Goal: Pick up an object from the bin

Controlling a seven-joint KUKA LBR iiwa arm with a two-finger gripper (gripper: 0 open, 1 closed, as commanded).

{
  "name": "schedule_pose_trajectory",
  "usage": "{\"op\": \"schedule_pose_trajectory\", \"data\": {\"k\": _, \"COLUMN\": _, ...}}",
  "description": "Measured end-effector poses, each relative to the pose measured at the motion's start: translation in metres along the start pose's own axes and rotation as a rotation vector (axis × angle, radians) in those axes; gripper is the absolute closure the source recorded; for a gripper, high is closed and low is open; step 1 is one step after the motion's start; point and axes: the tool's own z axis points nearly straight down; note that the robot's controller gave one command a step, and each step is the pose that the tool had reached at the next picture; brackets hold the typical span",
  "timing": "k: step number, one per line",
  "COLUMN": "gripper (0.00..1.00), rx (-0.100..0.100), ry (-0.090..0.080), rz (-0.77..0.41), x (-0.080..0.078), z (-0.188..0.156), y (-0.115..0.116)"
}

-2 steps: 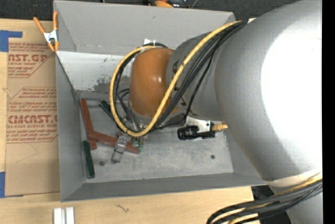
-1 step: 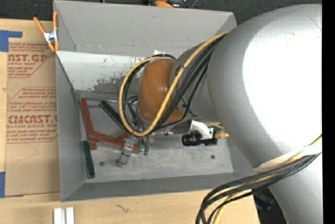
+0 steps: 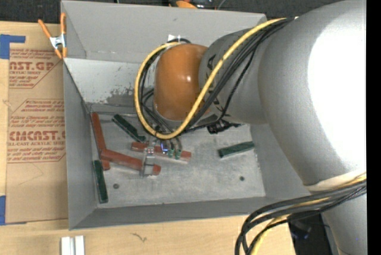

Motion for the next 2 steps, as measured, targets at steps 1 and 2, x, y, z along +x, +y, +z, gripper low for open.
{"op": "schedule_pose_trajectory", "data": {"k": 1, "gripper": 0.00, "rx": 0.000, "ry": 0.002, "rz": 0.049, "x": 0.0366, "z": 0.0383, "y": -0.0145}}
{"op": "schedule_pose_trajectory", "data": {"k": 2, "gripper": 1.00, "rx": -0.003, "ry": -0.008, "rz": 0.050, "x": 0.0324, "z": 0.0340, "y": -0.0140}}
